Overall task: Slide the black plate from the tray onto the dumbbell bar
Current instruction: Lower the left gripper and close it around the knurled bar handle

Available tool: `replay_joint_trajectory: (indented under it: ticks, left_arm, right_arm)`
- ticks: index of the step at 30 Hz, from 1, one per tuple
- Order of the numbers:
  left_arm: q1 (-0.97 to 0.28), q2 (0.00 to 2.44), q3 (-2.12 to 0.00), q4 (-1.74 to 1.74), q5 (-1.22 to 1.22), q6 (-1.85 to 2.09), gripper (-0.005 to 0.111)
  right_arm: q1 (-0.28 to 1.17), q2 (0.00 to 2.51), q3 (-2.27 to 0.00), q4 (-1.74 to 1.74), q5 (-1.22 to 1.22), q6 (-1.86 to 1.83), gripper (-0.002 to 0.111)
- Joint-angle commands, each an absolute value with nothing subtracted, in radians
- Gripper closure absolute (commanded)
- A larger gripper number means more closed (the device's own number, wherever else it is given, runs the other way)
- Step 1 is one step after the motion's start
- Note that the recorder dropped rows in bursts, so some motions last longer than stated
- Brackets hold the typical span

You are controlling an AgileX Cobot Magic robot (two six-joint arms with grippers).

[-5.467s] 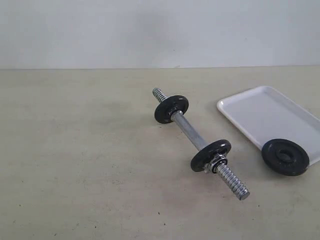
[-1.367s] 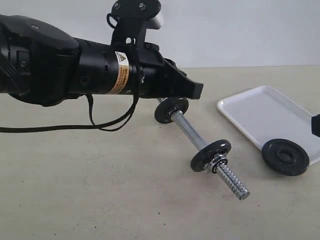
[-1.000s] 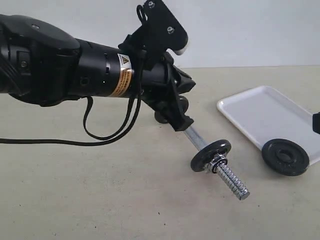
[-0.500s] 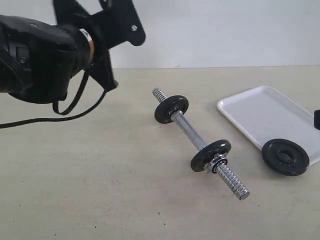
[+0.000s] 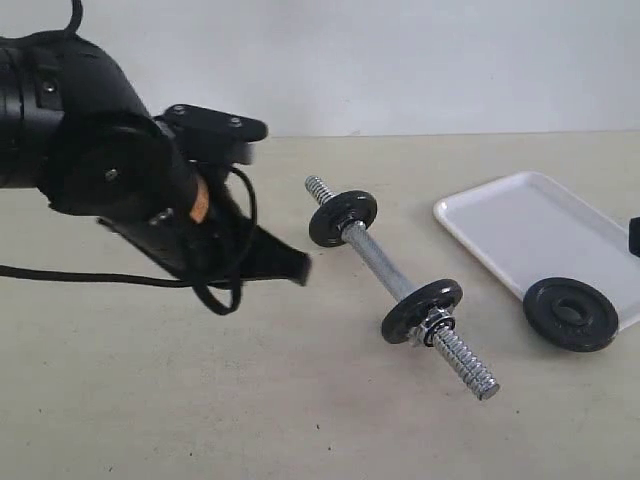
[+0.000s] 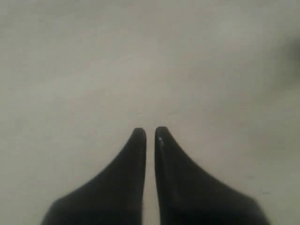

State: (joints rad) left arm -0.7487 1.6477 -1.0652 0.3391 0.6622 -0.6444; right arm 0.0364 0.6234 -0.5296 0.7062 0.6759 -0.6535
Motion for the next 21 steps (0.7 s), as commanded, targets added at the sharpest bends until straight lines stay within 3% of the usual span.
replay_joint_trajectory:
  ticks: [1, 9, 15, 21]
  left_arm:
    - [-0.754, 1.655, -1.071, 0.014, 0.372, -0.249, 0.102]
    - [-0.754, 1.779, -1.181, 0.187, 0.398, -0.219, 0.102]
    - [-0.719, 1.928, -1.309, 0.187, 0.311, -0.537, 0.102]
    - [-0.649, 1.968, -1.390, -0.017, 0.291, -0.628, 0.102]
  right_arm:
    - [0.035, 0.627, -0.537, 0.706, 0.685, -0.660, 0.109]
    - [0.035, 0.627, -0.537, 0.720, 0.694, -0.660, 0.109]
    - [0.035, 0.627, -0.537, 0.720, 0.708, -0.664, 0.109]
    - [0.035, 0.627, -0.537, 0.720, 0.709, -0.664, 0.109]
